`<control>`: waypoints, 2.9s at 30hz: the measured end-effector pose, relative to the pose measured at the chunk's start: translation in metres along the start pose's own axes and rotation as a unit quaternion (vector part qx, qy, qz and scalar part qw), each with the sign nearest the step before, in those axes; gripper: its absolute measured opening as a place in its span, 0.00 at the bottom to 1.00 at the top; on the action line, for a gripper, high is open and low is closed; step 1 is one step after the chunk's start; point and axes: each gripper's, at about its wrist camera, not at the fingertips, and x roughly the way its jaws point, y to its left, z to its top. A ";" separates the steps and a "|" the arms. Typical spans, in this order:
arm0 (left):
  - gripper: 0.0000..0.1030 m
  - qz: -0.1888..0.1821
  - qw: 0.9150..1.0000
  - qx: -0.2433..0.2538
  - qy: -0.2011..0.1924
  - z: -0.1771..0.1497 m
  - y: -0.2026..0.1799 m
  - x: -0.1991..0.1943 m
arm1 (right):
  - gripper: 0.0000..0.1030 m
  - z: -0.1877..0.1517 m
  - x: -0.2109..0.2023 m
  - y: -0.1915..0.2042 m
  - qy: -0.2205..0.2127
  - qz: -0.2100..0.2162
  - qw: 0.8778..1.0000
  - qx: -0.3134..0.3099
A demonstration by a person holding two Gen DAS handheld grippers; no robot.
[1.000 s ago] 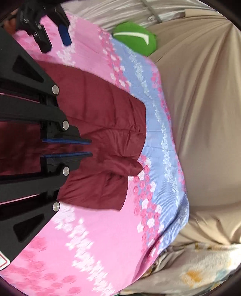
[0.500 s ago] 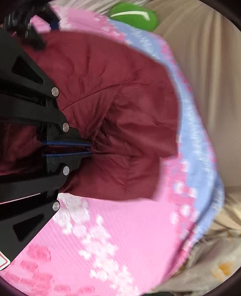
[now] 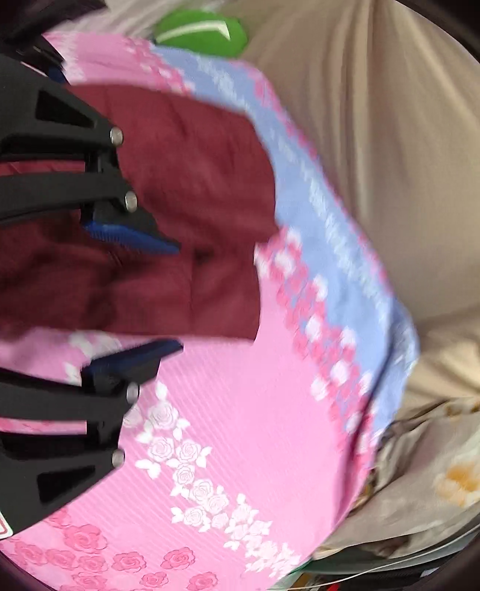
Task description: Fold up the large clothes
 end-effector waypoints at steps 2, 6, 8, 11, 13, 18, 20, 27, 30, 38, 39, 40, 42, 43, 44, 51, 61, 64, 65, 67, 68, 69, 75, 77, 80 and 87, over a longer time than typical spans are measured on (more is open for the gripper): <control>0.91 0.002 1.000 -0.001 0.000 0.000 0.000 0.000 | 0.15 0.002 0.029 -0.003 0.050 0.025 0.998 0.013; 0.92 0.006 1.000 -0.006 0.003 0.000 0.003 0.002 | 0.07 -0.005 0.029 0.019 0.048 0.070 0.996 -0.030; 0.93 0.005 1.000 -0.008 0.003 0.000 0.003 0.004 | 0.07 -0.007 0.035 0.025 0.055 0.060 0.995 -0.050; 0.94 0.007 1.000 -0.006 0.001 0.001 0.000 0.006 | 0.07 -0.011 0.055 0.019 0.077 0.049 0.994 -0.057; 0.94 0.005 1.000 -0.005 0.003 0.002 -0.001 0.005 | 0.09 -0.010 0.045 0.016 0.074 0.041 0.995 -0.050; 0.93 -0.044 0.998 -0.041 0.000 -0.003 0.022 -0.020 | 0.57 -0.030 -0.010 -0.005 0.044 0.051 0.997 -0.031; 0.95 -0.067 0.996 -0.060 -0.001 -0.007 0.038 -0.031 | 0.63 -0.047 -0.034 -0.012 0.043 0.073 0.996 -0.029; 0.95 -0.130 0.984 -0.117 0.039 -0.024 0.065 -0.013 | 0.79 -0.094 -0.052 -0.015 0.100 0.179 0.979 -0.001; 0.95 -0.160 0.977 -0.126 0.055 -0.028 0.062 0.000 | 0.81 -0.104 -0.036 -0.004 0.120 0.160 0.980 -0.021; 0.95 -0.190 0.972 -0.123 0.065 -0.018 0.046 0.024 | 0.87 -0.096 -0.007 0.003 0.133 0.188 0.973 0.004; 0.95 -0.192 0.971 -0.124 0.066 -0.015 0.045 0.027 | 0.92 -0.093 -0.003 0.005 0.134 0.194 0.972 0.006; 0.95 -0.192 0.971 -0.122 0.066 -0.011 0.045 0.029 | 0.93 -0.091 0.000 0.006 0.134 0.198 0.971 0.007; 0.95 -0.193 0.972 -0.118 0.067 -0.008 0.044 0.031 | 0.95 -0.087 0.006 0.010 0.133 0.202 0.970 0.009; 0.95 -0.193 0.972 -0.116 0.067 -0.006 0.043 0.034 | 0.95 -0.085 0.009 0.014 0.133 0.203 0.970 0.007; 0.95 -0.192 0.973 -0.113 0.067 -0.003 0.042 0.036 | 0.95 -0.085 0.011 0.019 0.132 0.203 0.970 0.006; 0.77 -0.167 0.983 -0.070 0.042 0.010 0.035 0.026 | 0.47 -0.075 0.009 0.047 0.113 0.209 0.971 -0.018; 0.48 -0.192 0.979 0.013 -0.068 0.067 0.017 -0.044 | 0.20 -0.041 -0.060 0.107 -0.016 0.190 0.977 -0.091; 0.47 -0.198 0.972 0.043 -0.120 0.085 0.012 -0.080 | 0.19 -0.026 -0.094 0.120 -0.069 0.189 0.973 -0.116; 0.47 -0.198 0.970 0.052 -0.135 0.086 0.012 -0.091 | 0.19 -0.020 -0.106 0.123 -0.089 0.190 0.970 -0.124; 0.47 -0.191 0.961 0.076 -0.183 0.094 0.009 -0.123 | 0.19 -0.009 -0.131 0.136 -0.133 0.193 0.961 -0.144; 0.47 -0.186 0.956 0.089 -0.211 0.100 0.006 -0.139 | 0.19 -0.005 -0.143 0.145 -0.155 0.197 0.956 -0.153; 0.47 -0.183 0.952 0.094 -0.227 0.099 0.008 -0.150 | 0.20 0.000 -0.153 0.153 -0.174 0.201 0.950 -0.162; 0.49 -0.149 0.914 0.130 -0.355 0.110 0.040 -0.228 | 0.20 0.019 -0.195 0.211 -0.282 0.250 0.898 -0.225; 0.50 -0.132 0.905 0.131 -0.382 0.111 0.059 -0.240 | 0.21 0.028 -0.189 0.236 -0.294 0.275 0.883 -0.240; 0.53 -0.101 0.902 0.132 -0.399 0.113 0.091 -0.239 | 0.22 0.041 -0.162 0.270 -0.281 0.317 0.873 -0.242; 0.59 -0.029 0.949 0.079 -0.303 0.124 0.190 -0.136 | 0.30 0.041 -0.005 0.335 -0.134 0.335 0.910 -0.205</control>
